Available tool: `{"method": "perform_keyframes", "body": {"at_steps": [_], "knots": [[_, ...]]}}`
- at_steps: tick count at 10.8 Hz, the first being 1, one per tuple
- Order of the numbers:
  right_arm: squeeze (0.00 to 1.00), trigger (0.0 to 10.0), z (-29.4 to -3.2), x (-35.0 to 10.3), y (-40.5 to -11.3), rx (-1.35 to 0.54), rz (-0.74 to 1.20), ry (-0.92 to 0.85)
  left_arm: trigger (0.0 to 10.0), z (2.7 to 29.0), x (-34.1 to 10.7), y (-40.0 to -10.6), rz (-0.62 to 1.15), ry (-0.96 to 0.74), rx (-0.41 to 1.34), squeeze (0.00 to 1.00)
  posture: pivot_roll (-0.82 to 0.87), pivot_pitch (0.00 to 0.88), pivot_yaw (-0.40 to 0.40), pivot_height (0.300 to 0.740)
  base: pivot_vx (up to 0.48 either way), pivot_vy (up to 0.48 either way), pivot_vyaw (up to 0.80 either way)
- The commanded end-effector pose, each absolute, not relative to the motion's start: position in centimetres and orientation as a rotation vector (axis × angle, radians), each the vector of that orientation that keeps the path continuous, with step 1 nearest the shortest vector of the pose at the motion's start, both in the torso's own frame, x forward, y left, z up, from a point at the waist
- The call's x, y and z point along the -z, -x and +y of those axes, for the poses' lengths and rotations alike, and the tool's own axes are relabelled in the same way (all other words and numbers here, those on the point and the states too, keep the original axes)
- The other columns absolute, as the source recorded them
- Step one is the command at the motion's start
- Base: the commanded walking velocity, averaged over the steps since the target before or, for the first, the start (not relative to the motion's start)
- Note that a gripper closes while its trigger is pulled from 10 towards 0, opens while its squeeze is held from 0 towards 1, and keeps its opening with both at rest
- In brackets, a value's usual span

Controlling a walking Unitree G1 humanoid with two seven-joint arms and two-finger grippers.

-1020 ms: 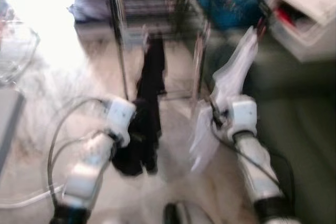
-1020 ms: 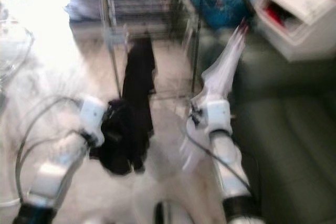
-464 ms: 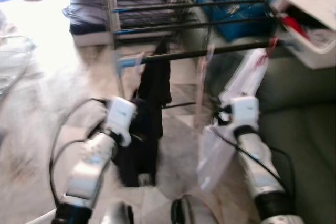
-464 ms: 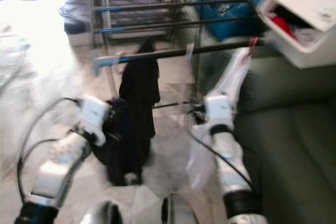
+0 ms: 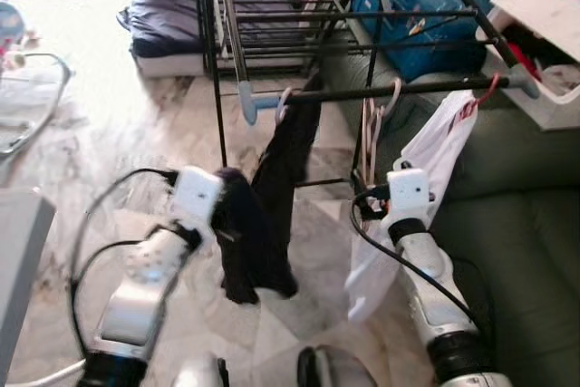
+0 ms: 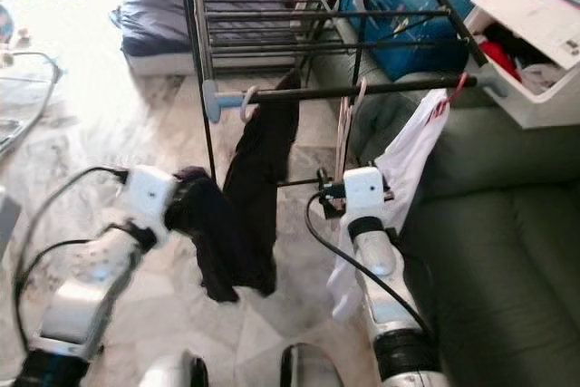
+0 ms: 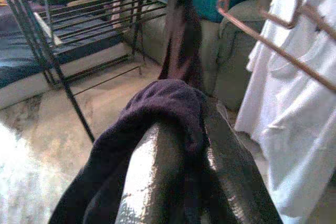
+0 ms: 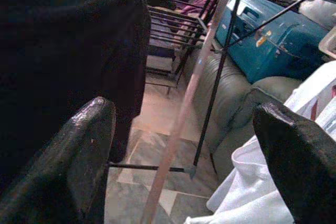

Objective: Hang hanger

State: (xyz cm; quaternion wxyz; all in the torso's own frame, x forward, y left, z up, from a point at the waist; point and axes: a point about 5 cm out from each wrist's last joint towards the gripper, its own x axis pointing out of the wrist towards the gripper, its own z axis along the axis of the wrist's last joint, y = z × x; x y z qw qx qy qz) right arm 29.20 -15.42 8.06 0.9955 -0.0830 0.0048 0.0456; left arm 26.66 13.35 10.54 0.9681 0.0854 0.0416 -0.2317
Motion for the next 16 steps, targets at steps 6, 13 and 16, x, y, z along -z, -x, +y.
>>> {"method": "perform_keyframes", "body": {"at_steps": [6, 13, 16], "knots": [[0.0, 10.0, -14.5, -7.4, -32.0, -0.083, 0.138, 0.154, 10.0, 12.4, -11.4, -26.4, 0.036, -0.205, 0.506, 0.0, -0.02, 0.135, -0.101, 0.74, 0.0, 0.0, 0.0], [0.0, 10.0, -17.3, -6.8, -33.5, 0.028, 0.206, 0.142, 10.0, 12.1, -11.0, -26.3, 0.054, -0.218, 0.518, 0.0, -0.02, 0.137, -0.098, 0.74, 0.0, 0.0, 0.0], [0.0, 9.8, -17.5, -7.6, -34.7, 0.005, 0.211, 0.131, 10.0, 12.6, -10.8, -26.6, 0.069, -0.24, 0.516, 0.0, -0.01, 0.134, -0.098, 0.74, 0.0, 0.0, 0.0]]}}
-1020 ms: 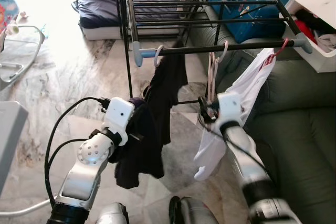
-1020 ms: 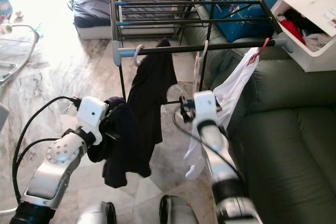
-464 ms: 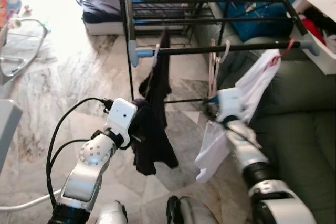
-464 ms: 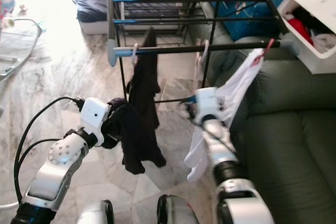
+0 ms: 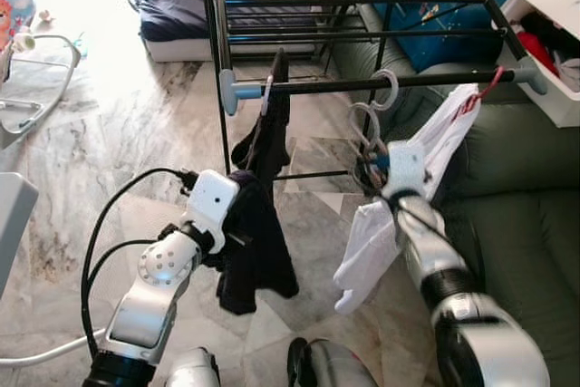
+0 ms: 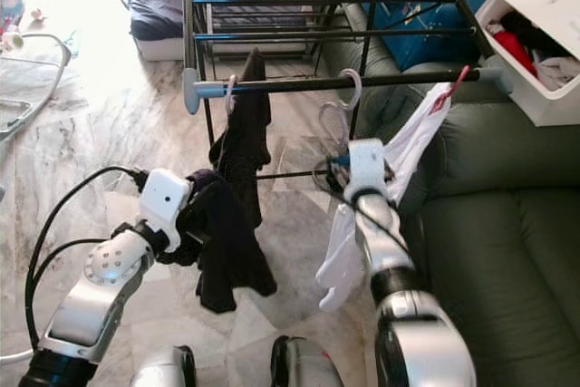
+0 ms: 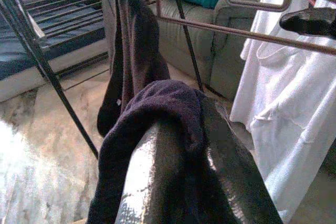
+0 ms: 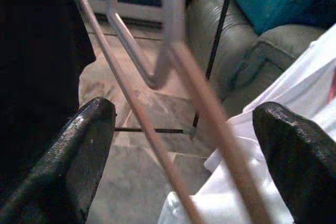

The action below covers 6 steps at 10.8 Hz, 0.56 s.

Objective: Hang hanger

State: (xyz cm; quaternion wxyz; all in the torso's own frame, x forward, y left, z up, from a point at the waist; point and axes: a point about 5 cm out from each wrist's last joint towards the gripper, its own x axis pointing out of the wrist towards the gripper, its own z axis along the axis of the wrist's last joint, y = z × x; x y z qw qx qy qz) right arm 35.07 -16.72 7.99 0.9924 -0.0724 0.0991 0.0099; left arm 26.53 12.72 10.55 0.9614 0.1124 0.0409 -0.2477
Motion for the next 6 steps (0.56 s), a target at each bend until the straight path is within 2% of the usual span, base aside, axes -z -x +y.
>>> {"method": "perform_keyframes", "body": {"at_steps": [1, 2, 4, 6], "knots": [[0.0, 2.4, -17.7, -7.8, -35.1, -0.008, 0.217, 0.148, 10.0, 12.6, -10.7, -26.6, 0.073, -0.244, 0.517, 0.0, -0.01, 0.133, -0.097, 0.74, 0.0, 0.0, 0.0], [0.0, 0.0, -17.8, -8.0, -35.5, -0.024, 0.232, 0.146, 10.0, 12.6, -10.7, -26.6, 0.078, -0.249, 0.52, 0.0, -0.01, 0.132, -0.096, 0.74, 0.0, 0.0, 0.0], [0.0, 0.0, -18.0, -9.0, -36.5, -0.045, 0.237, 0.165, 10.0, 12.4, -10.4, -26.6, 0.088, -0.257, 0.528, 0.0, -0.01, 0.129, -0.096, 0.74, 0.0, 0.0, 0.0], [0.0, 0.4, -17.9, -9.8, -37.1, -0.063, 0.239, 0.173, 10.0, 12.4, -10.3, -26.7, 0.094, -0.263, 0.529, 0.0, 0.0, 0.124, -0.101, 0.74, 0.0, 0.0, 0.0]]}}
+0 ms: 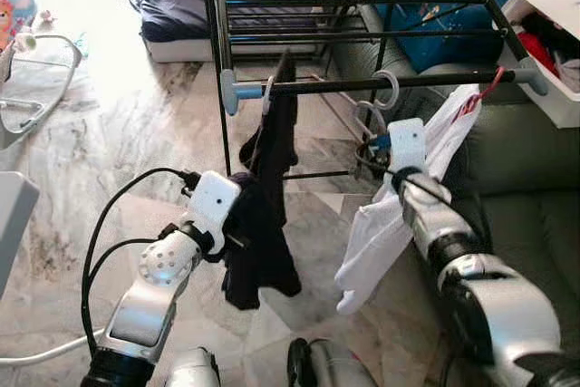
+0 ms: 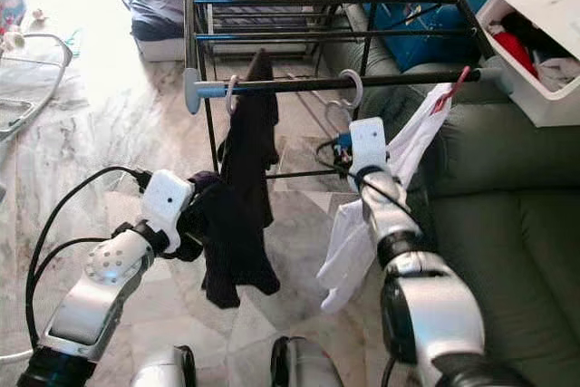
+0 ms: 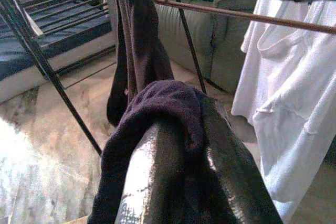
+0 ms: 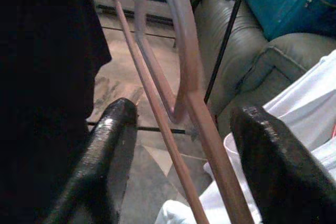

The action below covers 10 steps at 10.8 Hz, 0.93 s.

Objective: Hang hanger

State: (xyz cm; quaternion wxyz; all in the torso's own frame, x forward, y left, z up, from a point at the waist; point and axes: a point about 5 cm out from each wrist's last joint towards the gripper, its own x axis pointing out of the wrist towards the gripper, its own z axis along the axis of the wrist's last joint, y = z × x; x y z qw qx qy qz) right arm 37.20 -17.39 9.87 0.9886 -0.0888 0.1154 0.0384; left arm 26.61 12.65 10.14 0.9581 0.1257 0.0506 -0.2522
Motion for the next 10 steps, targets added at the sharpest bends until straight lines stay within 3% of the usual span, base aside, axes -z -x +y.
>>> {"method": "perform_keyframes", "body": {"at_steps": [1, 5, 7, 8, 9, 10], "knots": [[0.0, 0.3, -17.8, -9.9, -37.3, -0.07, 0.239, 0.18, 10.0, 12.4, -10.3, -26.7, 0.095, -0.264, 0.527, 0.0, 0.0, 0.124, -0.101, 0.74, 0.0, 0.0, 0.0], [0.0, 0.4, -17.3, -9.2, -37.1, -0.099, 0.296, 0.181, 10.0, 12.5, -10.1, -26.7, 0.105, -0.275, 0.524, 0.0, 0.0, 0.12, -0.107, 0.74, 0.0, 0.0, 0.0], [0.0, 1.2, -17.1, -8.9, -37.0, -0.111, 0.311, 0.167, 10.0, 12.4, -10.2, -26.7, 0.105, -0.276, 0.524, 0.0, 0.0, 0.119, -0.107, 0.74, 0.0, 0.0, 0.0], [0.0, 3.7, -17.0, -8.8, -36.9, -0.114, 0.315, 0.165, 10.0, 12.4, -10.1, -26.7, 0.104, -0.276, 0.524, 0.0, 0.0, 0.119, -0.107, 0.74, 0.0, 0.0, 0.0], [0.0, 8.1, -17.0, -8.4, -36.7, -0.112, 0.33, 0.174, 10.0, 12.4, -10.1, -26.7, 0.104, -0.279, 0.528, 0.0, 0.0, 0.121, -0.108, 0.74, 0.0, 0.0, 0.0], [0.0, 10.0, -17.2, -8.2, -36.6, -0.102, 0.34, 0.178, 10.0, 12.4, -10.1, -26.7, 0.103, -0.28, 0.529, 0.0, 0.0, 0.121, -0.108, 0.74, 0.0, 0.0, 0.0]]}}
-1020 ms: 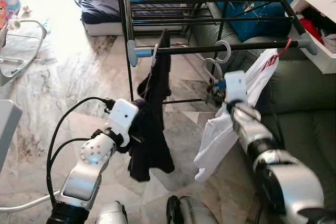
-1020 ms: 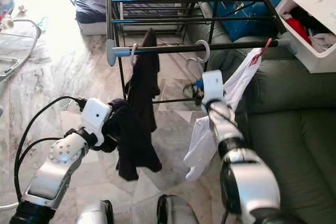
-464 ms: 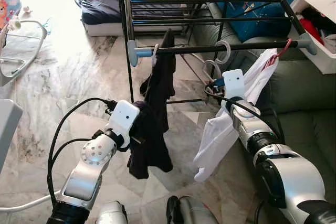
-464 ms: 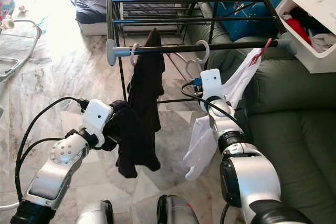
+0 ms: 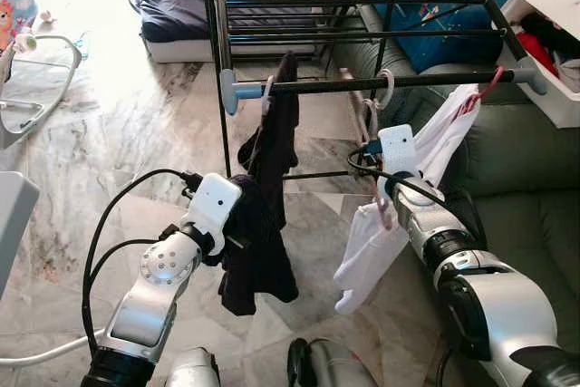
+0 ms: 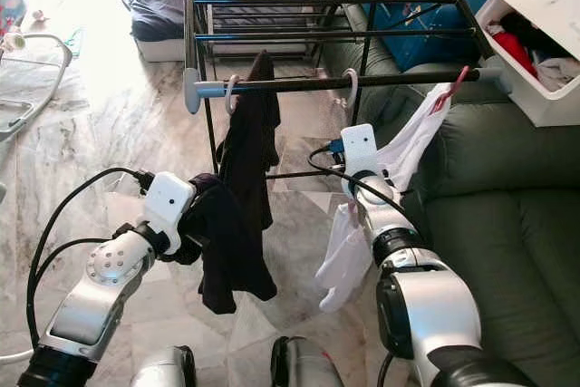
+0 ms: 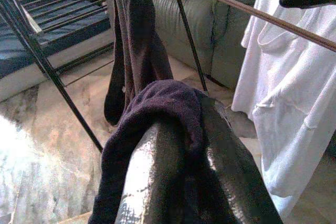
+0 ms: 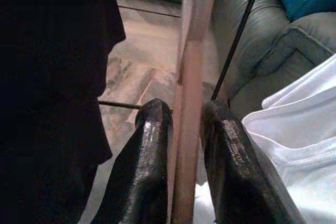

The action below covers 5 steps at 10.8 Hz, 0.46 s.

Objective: Hang hanger

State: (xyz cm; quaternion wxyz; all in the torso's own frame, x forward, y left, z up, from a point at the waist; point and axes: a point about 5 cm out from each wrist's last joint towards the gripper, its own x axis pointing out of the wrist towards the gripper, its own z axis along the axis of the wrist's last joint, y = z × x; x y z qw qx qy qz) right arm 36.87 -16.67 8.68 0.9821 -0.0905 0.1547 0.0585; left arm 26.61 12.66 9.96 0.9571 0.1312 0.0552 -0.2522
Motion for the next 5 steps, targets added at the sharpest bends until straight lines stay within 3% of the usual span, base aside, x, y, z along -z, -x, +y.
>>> {"method": "perform_keyframes", "body": {"at_steps": [1, 5], "knots": [[0.0, 10.0, -17.33, -8.08, -36.52, -0.098, 0.343, 0.179, 10.0, 12.36, -10.18, -26.7, 0.102, -0.281, 0.529, 0.0, 0.0, 0.122, -0.107, 0.74, 0.0, 0.0, 0.0], [0.0, 10.0, -17.21, -8.06, -36.49, -0.093, 0.334, 0.181, 10.0, 12.24, -10.2, -26.7, 0.103, -0.28, 0.536, 0.0, 0.0, 0.122, -0.107, 0.74, 0.0, 0.0, 0.0]]}}
